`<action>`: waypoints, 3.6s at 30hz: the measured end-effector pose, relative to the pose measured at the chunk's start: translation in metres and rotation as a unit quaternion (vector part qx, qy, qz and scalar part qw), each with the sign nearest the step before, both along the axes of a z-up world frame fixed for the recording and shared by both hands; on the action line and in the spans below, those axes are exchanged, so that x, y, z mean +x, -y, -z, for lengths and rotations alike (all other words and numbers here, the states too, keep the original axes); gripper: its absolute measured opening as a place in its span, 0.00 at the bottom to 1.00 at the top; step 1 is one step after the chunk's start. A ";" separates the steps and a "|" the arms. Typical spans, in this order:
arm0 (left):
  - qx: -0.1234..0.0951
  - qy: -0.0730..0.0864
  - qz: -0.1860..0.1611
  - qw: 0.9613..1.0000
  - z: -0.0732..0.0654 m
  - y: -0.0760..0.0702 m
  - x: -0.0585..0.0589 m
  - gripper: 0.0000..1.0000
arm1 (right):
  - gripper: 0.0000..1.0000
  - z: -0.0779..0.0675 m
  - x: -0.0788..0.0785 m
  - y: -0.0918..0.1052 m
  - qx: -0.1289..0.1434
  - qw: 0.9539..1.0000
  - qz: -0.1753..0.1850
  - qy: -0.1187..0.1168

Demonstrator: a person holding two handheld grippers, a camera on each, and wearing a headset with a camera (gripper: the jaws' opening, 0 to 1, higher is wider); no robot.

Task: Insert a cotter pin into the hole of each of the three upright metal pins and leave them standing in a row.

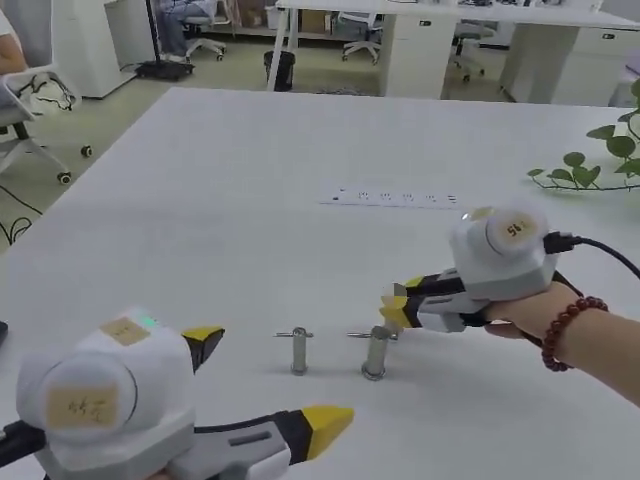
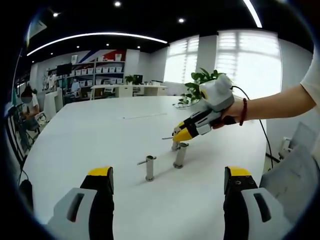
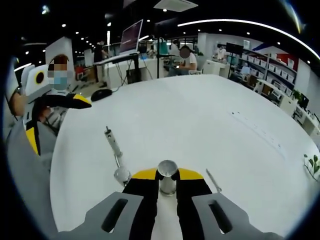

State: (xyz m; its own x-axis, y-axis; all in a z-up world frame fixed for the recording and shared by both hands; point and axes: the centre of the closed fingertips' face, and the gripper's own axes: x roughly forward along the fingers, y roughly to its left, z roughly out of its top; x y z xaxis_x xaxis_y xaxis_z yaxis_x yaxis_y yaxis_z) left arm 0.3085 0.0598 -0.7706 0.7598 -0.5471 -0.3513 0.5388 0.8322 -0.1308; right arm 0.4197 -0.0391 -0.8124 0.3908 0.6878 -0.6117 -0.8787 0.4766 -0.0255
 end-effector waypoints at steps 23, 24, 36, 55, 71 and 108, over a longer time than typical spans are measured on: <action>0.008 0.004 -0.005 1.000 -0.007 -0.001 -0.005 0.89 | 0.13 0.006 -0.048 0.023 0.000 1.000 -0.009 -0.007; 0.008 0.004 -0.005 1.000 -0.007 -0.001 -0.005 0.89 | 0.13 0.006 -0.050 0.023 0.000 1.000 -0.011 -0.007; 0.009 0.009 -0.008 1.000 -0.008 -0.002 -0.006 0.89 | 0.13 0.013 -0.076 0.009 0.013 0.999 -0.025 -0.017; 0.012 0.006 -0.005 1.000 -0.004 -0.003 -0.013 0.90 | 0.13 0.017 -0.097 -0.007 0.021 0.999 -0.026 -0.005; 0.016 0.006 -0.002 1.000 -0.002 -0.002 -0.014 0.89 | 0.18 0.022 -0.097 -0.008 0.028 0.999 0.029 -0.004; 0.019 0.005 -0.012 1.000 0.000 -0.006 -0.010 0.89 | 0.31 -0.014 -0.066 0.048 0.065 0.997 0.048 -0.018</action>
